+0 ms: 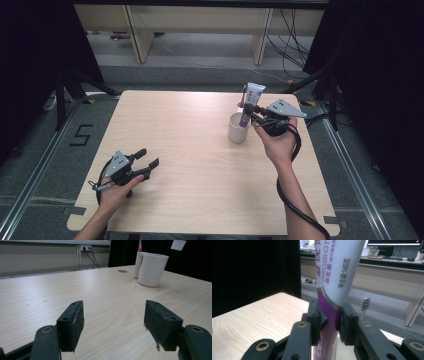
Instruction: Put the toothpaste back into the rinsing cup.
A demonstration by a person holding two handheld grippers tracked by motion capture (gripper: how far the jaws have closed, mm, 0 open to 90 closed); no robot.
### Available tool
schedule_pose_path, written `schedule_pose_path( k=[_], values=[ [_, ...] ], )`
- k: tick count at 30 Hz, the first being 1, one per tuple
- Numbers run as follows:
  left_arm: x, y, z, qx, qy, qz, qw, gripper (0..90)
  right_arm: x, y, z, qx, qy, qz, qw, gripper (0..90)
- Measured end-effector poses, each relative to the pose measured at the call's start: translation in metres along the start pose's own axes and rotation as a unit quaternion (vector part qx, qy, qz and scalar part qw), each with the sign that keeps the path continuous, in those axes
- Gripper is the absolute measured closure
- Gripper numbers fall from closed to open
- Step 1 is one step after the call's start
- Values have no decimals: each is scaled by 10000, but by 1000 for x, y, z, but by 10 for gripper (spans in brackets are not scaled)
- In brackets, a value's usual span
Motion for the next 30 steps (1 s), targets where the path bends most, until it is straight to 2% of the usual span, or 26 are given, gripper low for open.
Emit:
schedule_pose_path(
  k=[2,5,6,9,11,14,17,19,20,22,29,30],
  values=[
    [0,0,0,12,-17,10,10000,321,3,-2,-3,-54,116,7,9999,743],
    [-2,1,1,-4,-49,67,10000,321,7,-5,-7,-68,169,-46,9998,743],
    [-2,1,1,-3,-51,68,10000,321,8,-6,-9,-146,208,-81,9996,743],
    [-1,0,0,0,-26,24,10000,321,11,-6,-10,-14,216,-32,9998,743],
    [0,0,0,-10,-12,0,10000,321,13,-8,-14,-64,288,-80,9995,743],
    [-1,0,0,2,-33,20,10000,321,18,-7,-18,68,331,-64,9994,742],
    [-2,1,1,7,-59,74,10000,321,23,-6,-23,13,406,-58,9992,742],
    [0,0,0,-19,-13,-1,10000,321,25,-4,-24,118,462,-15,9989,742],
    [0,0,0,-24,-18,6,10000,322,27,-3,-25,62,467,-43,9989,742],
    [-2,1,1,-6,-51,71,10000,321,29,-2,-27,106,514,-17,9986,742],
    [-2,1,1,-14,-49,79,10000,321,37,3,-28,154,601,-2,9981,741],
    [-2,1,1,-13,-50,78,10000,321,40,4,-29,83,608,2,9981,741]
  ],
)
Point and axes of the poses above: each handheld gripper's, and its own axes: x roughly forward along the jaws, y roughly out of its underside, z roughly to its left, the point moved 8 cm from there along x, roughly forward along the jaws
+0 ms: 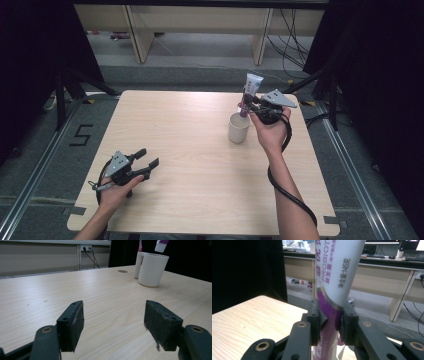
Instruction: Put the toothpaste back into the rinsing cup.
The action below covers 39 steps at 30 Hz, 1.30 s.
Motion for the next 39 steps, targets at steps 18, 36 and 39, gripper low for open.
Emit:
schedule_pose_path(
  k=[18,36,39],
  values=[
    [0,0,0,-39,8,2,10000,319,18,26,-2,170,119,234,9995,740],
    [0,0,0,-57,24,-11,10000,319,31,54,-1,-32,142,535,9985,737],
    [0,0,-1,-60,32,-14,10000,318,32,60,2,113,122,645,9978,737]
  ],
)
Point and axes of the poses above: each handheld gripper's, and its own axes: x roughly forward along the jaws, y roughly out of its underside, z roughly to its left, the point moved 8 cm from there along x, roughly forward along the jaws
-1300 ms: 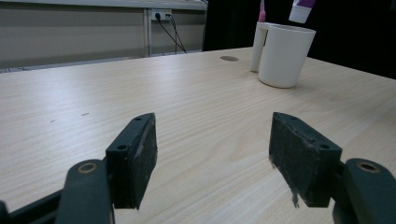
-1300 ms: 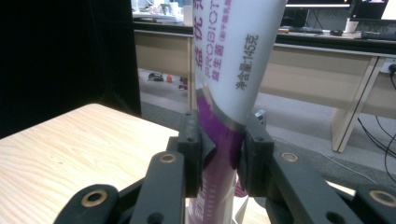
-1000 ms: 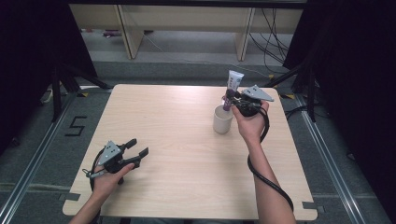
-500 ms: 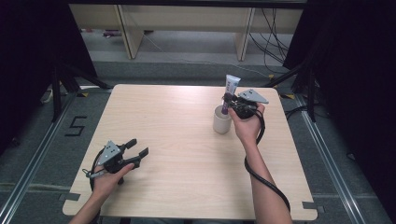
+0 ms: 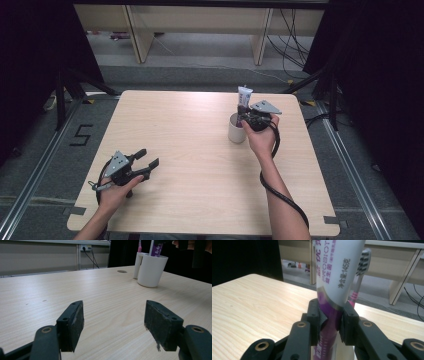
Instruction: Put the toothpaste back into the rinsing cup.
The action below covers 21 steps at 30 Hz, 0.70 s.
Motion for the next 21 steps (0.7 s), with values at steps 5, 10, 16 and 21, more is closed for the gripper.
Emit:
schedule_pose_path(
  k=[5,10,16,21],
  values=[
    [0,0,0,-14,2,-4,10000,318,4,5,-3,-187,-20,42,9998,736],
    [0,0,0,-5,15,-16,10000,318,4,9,-2,-117,-46,159,9998,736],
    [0,0,0,-13,7,-7,10000,318,7,15,-2,-82,-26,218,9997,734],
    [0,0,0,-9,12,-9,10000,318,9,18,0,3,-64,254,9997,734]
  ],
)
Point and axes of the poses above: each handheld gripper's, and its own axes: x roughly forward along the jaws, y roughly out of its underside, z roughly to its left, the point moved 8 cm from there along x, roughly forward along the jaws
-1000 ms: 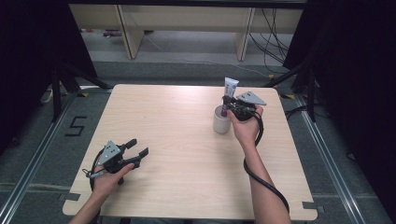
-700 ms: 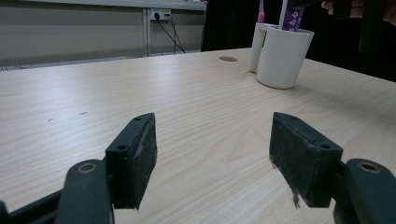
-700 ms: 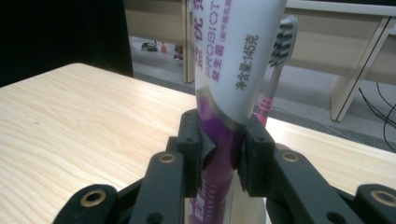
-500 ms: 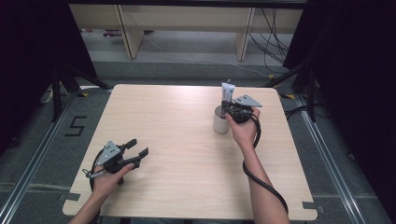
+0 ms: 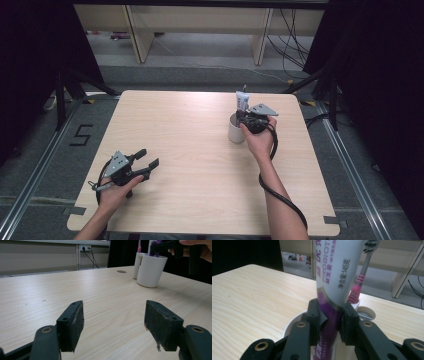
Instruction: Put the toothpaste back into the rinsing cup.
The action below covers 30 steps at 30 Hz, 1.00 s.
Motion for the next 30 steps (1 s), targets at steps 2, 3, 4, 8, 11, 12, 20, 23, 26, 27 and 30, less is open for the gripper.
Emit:
schedule_pose_path(
  k=[2,3,4,8,11,12,20,23,26,27,30],
  values=[
    [0,0,0,-3,1,1,10000,318,1,1,0,-50,-36,33,10000,733],
    [0,0,0,-5,2,3,10000,318,1,2,-1,-51,3,44,10000,733],
    [0,0,0,-6,3,3,10000,318,1,2,-1,-67,29,11,10000,733],
    [0,0,0,-4,3,2,10000,318,2,2,-2,-101,0,-1,9999,732],
    [0,0,0,5,7,6,10000,318,2,4,0,17,-15,95,10000,731],
    [0,0,0,2,8,3,10000,318,2,4,-1,-30,-42,75,10000,731],
    [0,0,0,7,14,-2,10000,319,3,6,-3,-120,-59,123,9998,730],
    [0,0,0,2,18,-3,10000,319,3,6,-3,-104,-57,143,9998,729],
    [0,0,0,-2,18,6,10000,318,2,6,-4,-107,-37,148,9998,727],
    [0,0,0,-2,18,6,10000,318,2,6,-4,-143,-43,95,9998,727],
    [0,0,0,-5,22,2,10000,318,1,7,-2,-35,-63,189,9998,721]
  ],
)
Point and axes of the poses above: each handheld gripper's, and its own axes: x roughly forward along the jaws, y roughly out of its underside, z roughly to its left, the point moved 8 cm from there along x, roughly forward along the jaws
